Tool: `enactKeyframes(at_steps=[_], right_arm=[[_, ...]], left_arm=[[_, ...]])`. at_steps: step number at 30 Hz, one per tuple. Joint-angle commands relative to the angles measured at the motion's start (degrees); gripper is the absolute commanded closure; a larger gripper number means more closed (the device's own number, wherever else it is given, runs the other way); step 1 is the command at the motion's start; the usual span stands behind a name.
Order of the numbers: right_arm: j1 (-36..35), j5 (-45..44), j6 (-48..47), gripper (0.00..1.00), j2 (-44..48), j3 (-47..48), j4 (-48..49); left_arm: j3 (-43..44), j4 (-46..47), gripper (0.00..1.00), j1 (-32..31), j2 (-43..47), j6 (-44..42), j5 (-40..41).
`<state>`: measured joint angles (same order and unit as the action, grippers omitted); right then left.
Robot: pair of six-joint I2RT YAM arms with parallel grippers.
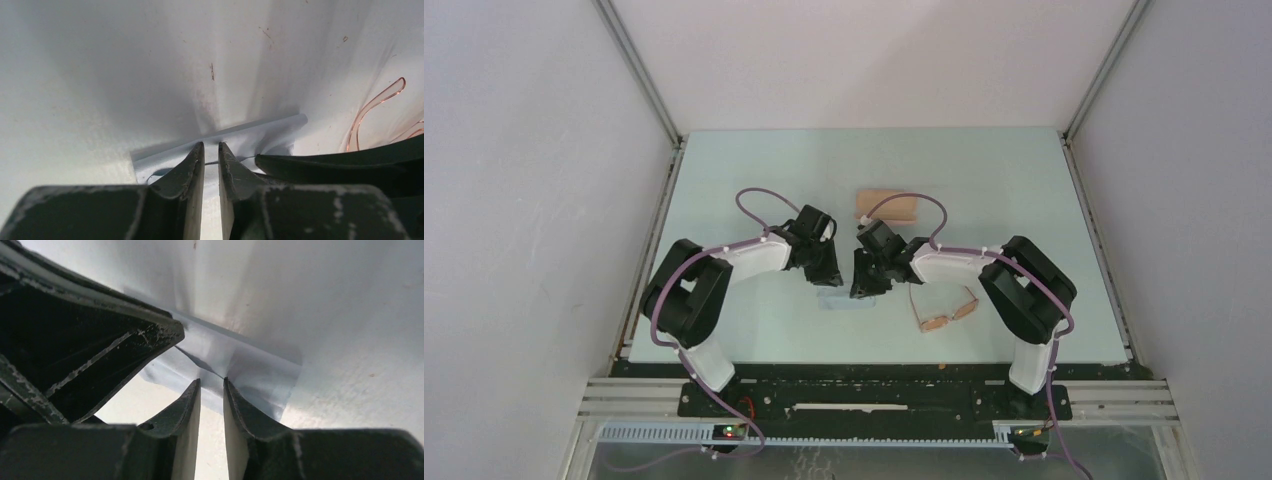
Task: Organize the sunglasses
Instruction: Fold the glasses cleaning cloth at the center of the board.
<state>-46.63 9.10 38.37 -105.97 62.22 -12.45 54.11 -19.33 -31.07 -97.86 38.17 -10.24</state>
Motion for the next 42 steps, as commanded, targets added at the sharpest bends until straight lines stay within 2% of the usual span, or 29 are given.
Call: enactKeyframes(at_steps=[1, 9, 13, 23, 26, 36, 38, 42], right_arm=[[-1.6, 0.5, -1.6, 0.7, 1.8, 0.3, -0.5], [-1.3, 1.0, -1.4, 0.7, 7.6, -4.0, 0.0], [0.1, 1.7, -0.3, 0.66, 8.2, -4.1, 2.0], [4.4, 7.4, 4.5, 0.62, 1.6, -1.3, 9.3], [3.8, 8.6, 3.7, 0.65, -0.3, -0.1, 8.7], [2.2, 11.5, 2.5, 0.66, -1.9, -0.1, 9.0], [1.4, 13.4, 1.0, 0.72, -2.0, -0.1, 9.1], [-1.0, 14.9, -3.0, 0.72, -1.1, -0.1, 6.9]], left_arm=[[2.8, 0.7, 0.79, 0.5, -0.9, 0.0, -0.3], [2.9, 1.3, 0.81, 0.6, -2.3, 0.2, -1.9], [3.3, 1.1, 0.81, 0.7, -1.9, -0.2, -1.6], [3.5, 0.5, 0.82, 0.7, -2.3, -0.6, -1.4], [3.2, 0.7, 0.82, 0.7, -2.1, -0.4, -1.1], [3.1, 1.5, 0.82, 0.7, -2.3, 0.0, -1.8], [3.2, 1.5, 0.82, 0.7, -2.3, 0.1, -1.8], [3.1, 1.7, 0.82, 0.7, -2.2, 0.2, -2.1]])
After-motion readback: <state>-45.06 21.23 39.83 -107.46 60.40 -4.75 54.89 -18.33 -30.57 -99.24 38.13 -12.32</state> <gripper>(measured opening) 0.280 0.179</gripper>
